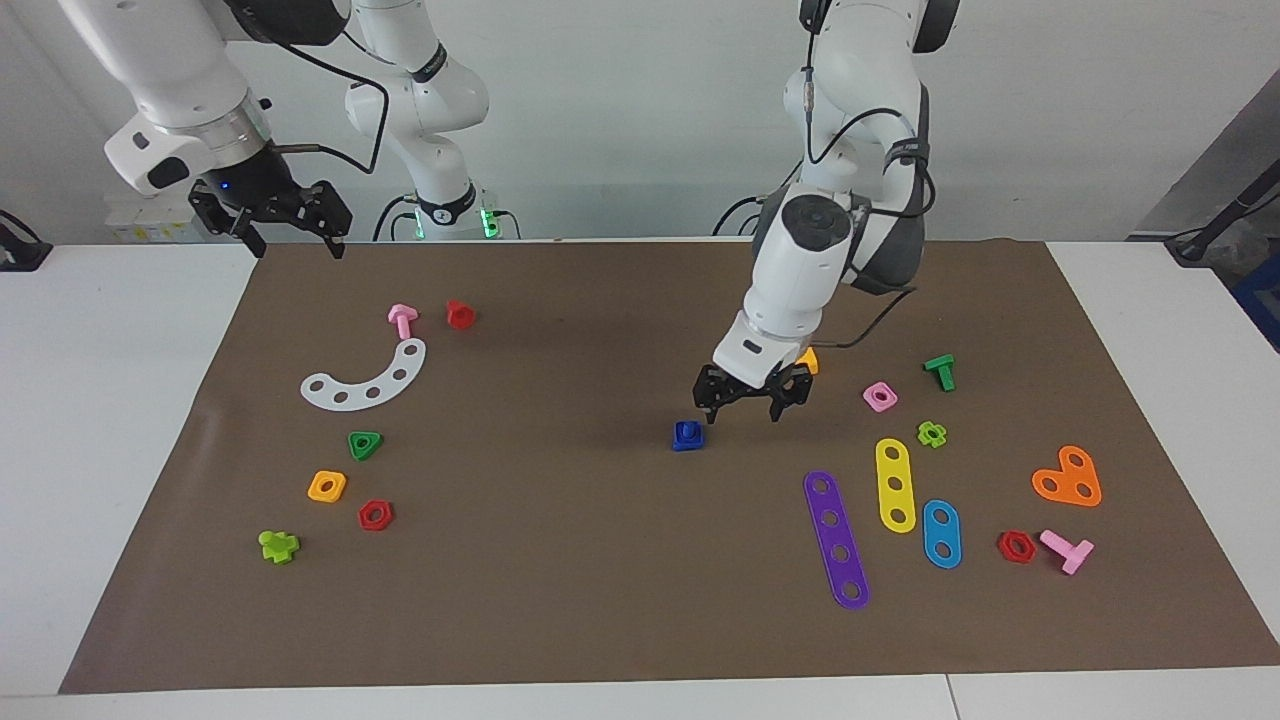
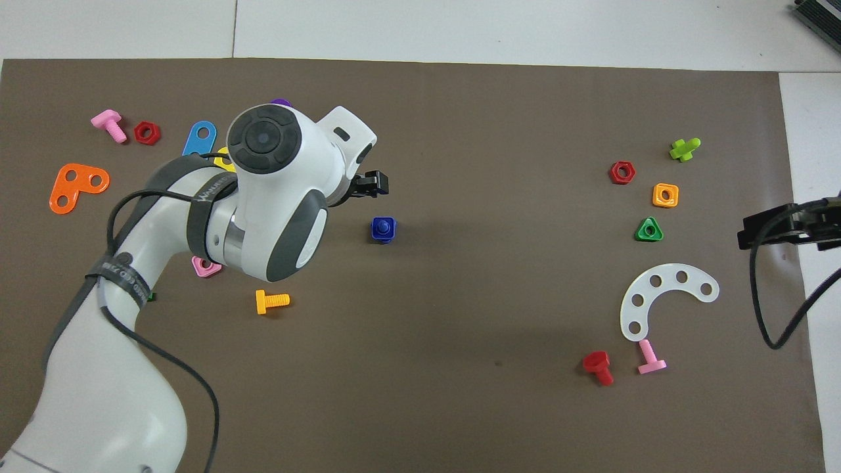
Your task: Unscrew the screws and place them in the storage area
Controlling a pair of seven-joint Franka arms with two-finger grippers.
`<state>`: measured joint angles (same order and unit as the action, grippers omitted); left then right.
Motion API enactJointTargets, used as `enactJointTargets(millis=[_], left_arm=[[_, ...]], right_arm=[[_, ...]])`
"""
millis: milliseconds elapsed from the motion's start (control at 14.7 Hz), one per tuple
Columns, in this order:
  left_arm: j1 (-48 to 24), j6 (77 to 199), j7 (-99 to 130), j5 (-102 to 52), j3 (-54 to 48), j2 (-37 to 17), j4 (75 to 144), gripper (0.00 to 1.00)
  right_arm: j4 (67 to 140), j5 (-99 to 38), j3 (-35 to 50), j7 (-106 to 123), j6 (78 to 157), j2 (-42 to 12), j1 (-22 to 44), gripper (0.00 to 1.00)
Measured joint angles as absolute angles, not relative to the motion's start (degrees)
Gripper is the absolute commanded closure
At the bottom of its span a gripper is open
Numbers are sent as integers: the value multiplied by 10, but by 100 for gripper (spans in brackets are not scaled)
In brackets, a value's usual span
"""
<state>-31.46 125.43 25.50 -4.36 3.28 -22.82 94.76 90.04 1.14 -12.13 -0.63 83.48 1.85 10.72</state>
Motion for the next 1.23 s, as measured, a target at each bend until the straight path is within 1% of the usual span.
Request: enactJointTargets(millis=[68, 272, 340, 613, 681, 885, 1021, 1225], left_arm=[[-319, 1270, 256, -44, 33, -243, 947, 3], [-335, 1283, 256, -44, 33, -270, 947, 9], [-340, 1286, 256, -44, 33, -274, 949, 13], [-365, 1298, 256, -44, 33, -280, 972, 19], [-368, 1299, 256, -44, 33, -280, 974, 21], [-370, 1299, 255, -43, 35, -280, 977, 26], [-370, 1299, 252, -42, 37, -279, 978, 31], [-370, 1301, 248, -41, 38, -280, 984, 34]], right_arm=[[900, 11, -121, -6, 835, 19, 108, 0], [900, 11, -121, -6, 835, 19, 109, 0], [900, 11, -121, -6, 835, 19, 109, 0], [905, 11, -121, -6, 836, 19, 109, 0], [915, 8, -121, -6, 845, 22, 109, 0], [960, 0, -121, -7, 904, 39, 122, 0], [971, 0, -120, -13, 916, 43, 138, 0], [978, 0, -120, -17, 939, 43, 142, 0]])
